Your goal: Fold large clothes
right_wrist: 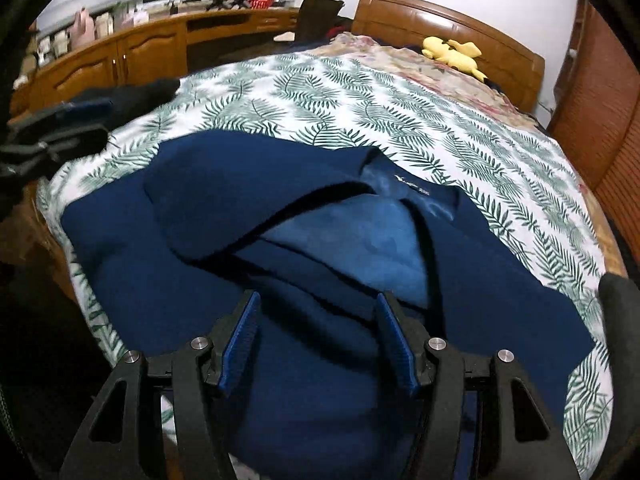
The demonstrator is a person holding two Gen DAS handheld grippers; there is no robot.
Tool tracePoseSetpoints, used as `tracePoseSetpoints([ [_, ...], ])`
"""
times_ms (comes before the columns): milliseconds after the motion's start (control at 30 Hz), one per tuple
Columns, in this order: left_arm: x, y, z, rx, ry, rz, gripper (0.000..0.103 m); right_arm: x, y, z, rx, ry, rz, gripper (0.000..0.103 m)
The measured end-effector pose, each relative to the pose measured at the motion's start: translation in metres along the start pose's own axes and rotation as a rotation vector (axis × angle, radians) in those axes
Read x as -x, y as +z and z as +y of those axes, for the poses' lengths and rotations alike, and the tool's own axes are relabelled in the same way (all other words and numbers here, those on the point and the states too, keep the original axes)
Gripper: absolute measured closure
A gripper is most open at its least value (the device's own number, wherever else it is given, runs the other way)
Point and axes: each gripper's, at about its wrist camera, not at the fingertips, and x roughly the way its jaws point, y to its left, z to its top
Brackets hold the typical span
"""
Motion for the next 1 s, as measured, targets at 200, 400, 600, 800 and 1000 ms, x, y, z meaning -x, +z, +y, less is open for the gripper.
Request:
tracePoseSetpoints([
  [200,0.009,0.000,0.014,0.035,-0.023,-0.028,0.025,-0.019,0.013,-0.008,-0.005,-0.041,0.005,0.041],
  [400,0.011,-0.001,0.023,0.062,-0.014,-0.030,0.025,-0.031,0.034,-0.017,-0.014,-0.027,-0.033,0.043],
  [600,0.010,-0.001,0.028,0.078,-0.008,-0.030,0.025,-0.043,0.057,-0.019,0.014,0.009,-0.066,0.099],
  [800,0.007,-0.001,0.027,0.077,-0.006,-0.023,0.025,-0.063,0.091,-0.037,0.029,-0.065,-0.081,0.099],
  [1000,0.002,0.000,0.021,0.068,-0.016,-0.015,0.025,-0.111,0.129,-0.064,-0.027,-0.167,-0.029,0.099],
])
